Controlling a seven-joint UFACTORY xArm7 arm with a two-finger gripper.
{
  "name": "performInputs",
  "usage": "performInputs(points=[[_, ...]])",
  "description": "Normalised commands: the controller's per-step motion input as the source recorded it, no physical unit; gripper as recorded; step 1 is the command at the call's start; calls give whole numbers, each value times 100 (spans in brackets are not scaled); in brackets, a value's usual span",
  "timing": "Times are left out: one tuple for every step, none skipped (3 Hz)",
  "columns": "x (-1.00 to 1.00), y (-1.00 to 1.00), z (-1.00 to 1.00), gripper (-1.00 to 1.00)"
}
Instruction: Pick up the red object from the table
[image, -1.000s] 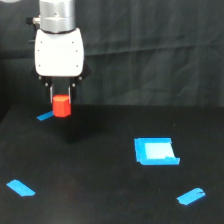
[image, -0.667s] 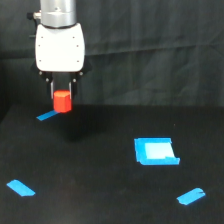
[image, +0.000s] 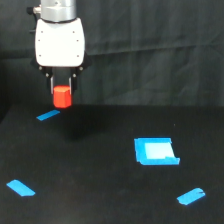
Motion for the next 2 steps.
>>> performInputs(points=[[-1, 0, 23, -99], [-1, 0, 20, -99]])
